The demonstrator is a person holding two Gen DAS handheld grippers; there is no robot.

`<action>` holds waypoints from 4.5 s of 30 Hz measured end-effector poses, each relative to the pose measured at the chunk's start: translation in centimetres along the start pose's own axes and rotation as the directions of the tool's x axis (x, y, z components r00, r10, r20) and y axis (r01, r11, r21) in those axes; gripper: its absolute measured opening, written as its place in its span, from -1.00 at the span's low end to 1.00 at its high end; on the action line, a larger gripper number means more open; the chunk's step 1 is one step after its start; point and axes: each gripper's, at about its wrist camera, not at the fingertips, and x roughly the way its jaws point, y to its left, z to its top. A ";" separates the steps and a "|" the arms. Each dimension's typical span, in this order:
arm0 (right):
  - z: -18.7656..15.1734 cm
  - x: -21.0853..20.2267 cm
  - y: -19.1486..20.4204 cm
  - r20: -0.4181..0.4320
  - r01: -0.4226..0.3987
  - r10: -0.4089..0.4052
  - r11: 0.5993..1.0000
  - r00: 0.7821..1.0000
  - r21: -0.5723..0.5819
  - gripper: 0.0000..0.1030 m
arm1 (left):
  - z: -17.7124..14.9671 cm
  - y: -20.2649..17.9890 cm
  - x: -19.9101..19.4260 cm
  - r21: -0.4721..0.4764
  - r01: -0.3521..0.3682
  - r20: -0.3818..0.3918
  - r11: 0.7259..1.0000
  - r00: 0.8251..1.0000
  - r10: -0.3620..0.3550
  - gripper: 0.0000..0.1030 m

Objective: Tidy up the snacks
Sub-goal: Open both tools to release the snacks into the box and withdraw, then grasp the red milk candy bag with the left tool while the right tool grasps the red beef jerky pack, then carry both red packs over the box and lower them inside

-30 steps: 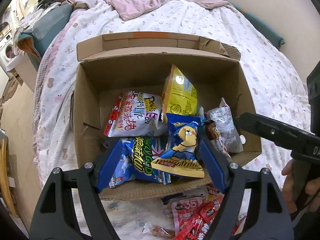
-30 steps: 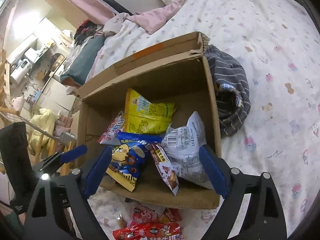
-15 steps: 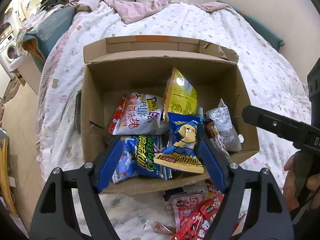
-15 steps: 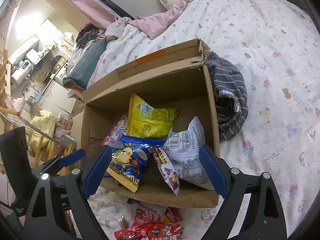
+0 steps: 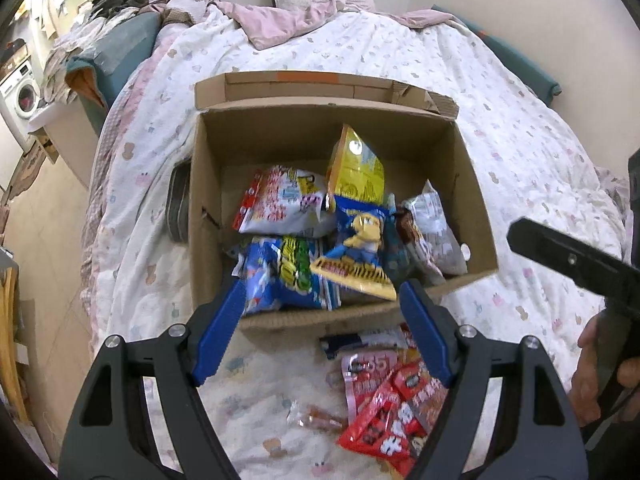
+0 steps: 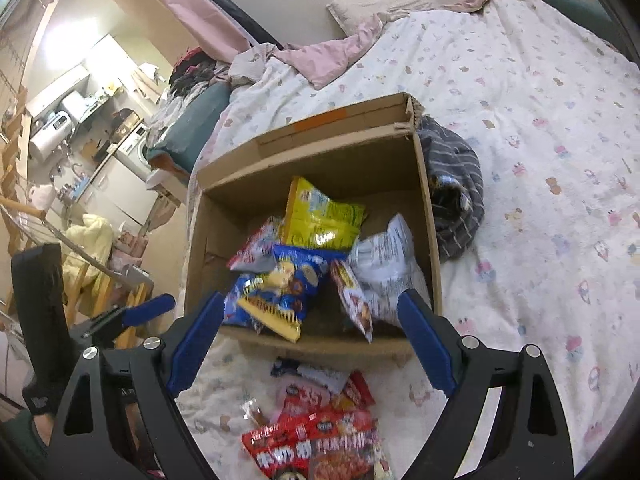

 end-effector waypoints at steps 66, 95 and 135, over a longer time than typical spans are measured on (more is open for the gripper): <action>-6.9 0.9 -5.8 -0.245 0.200 -0.158 0.967 0.957 0.157 0.77 | -9.1 11.0 3.6 -0.345 -0.005 -0.345 0.939 0.931 -0.121 -0.61; -9.8 3.4 -3.8 -0.408 0.099 -0.101 0.995 0.907 -0.027 0.26 | -7.6 6.5 1.2 -0.278 0.079 -0.244 0.957 0.958 -0.150 -0.61; 4.7 8.4 -2.7 -0.144 0.144 -0.153 0.987 0.978 -0.074 0.27 | 9.7 7.0 7.4 -0.244 0.032 -0.005 0.969 0.999 -0.034 -0.56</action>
